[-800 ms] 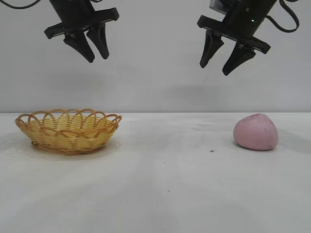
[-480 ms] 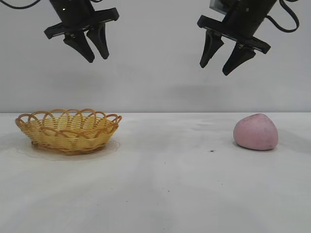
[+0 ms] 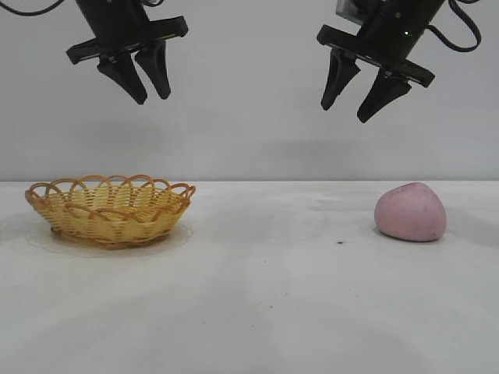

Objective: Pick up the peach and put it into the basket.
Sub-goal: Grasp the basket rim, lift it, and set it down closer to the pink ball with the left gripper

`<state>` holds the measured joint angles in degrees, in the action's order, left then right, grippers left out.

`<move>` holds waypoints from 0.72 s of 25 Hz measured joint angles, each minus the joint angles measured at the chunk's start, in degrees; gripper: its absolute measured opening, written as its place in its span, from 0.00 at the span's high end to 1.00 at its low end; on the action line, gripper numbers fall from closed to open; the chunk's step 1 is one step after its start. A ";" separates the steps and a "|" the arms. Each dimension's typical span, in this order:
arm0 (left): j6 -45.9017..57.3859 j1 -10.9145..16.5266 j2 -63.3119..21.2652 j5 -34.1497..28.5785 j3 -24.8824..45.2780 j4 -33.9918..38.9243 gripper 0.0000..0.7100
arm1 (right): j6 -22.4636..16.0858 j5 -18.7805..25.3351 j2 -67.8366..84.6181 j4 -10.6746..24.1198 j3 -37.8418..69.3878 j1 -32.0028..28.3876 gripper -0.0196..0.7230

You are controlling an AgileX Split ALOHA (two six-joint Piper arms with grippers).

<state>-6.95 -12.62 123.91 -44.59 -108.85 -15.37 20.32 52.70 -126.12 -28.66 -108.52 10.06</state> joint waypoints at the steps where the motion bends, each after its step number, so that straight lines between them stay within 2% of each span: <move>1: 0.26 0.00 0.00 -0.82 0.18 0.38 0.65 | 0.10 0.80 0.00 0.09 0.00 0.00 0.43; 2: 0.39 0.00 0.00 -1.89 0.46 1.11 0.65 | 0.25 1.81 0.00 0.23 0.00 0.00 0.43; 3: 0.49 0.00 0.00 -2.82 0.47 2.02 0.65 | 0.50 2.73 0.00 0.49 0.00 0.00 0.51; 4: 0.61 0.00 0.00 -3.70 0.47 2.79 0.65 | 0.73 3.74 0.00 0.68 0.00 0.00 0.55; 8: 0.71 0.00 -0.83 -5.20 0.94 4.62 0.65 | 1.09 6.22 0.36 0.84 0.00 -0.09 0.53; 9: 0.43 0.00 -1.57 -5.07 1.66 4.71 0.65 | 1.09 6.22 0.87 0.83 0.42 -0.09 0.59; 14: -1.16 0.66 -7.30 -1.67 11.08 4.39 0.65 | 1.85 1.40 6.05 0.72 8.51 -0.58 0.57; 18: -6.75 1.92 -12.39 2.03 19.91 2.35 0.65 | 5.63 -5.56 11.94 -2.17 19.71 -1.35 0.57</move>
<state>-13.70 -10.70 111.53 -42.56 -88.94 -13.02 25.95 47.14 -114.18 -30.83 -88.81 8.72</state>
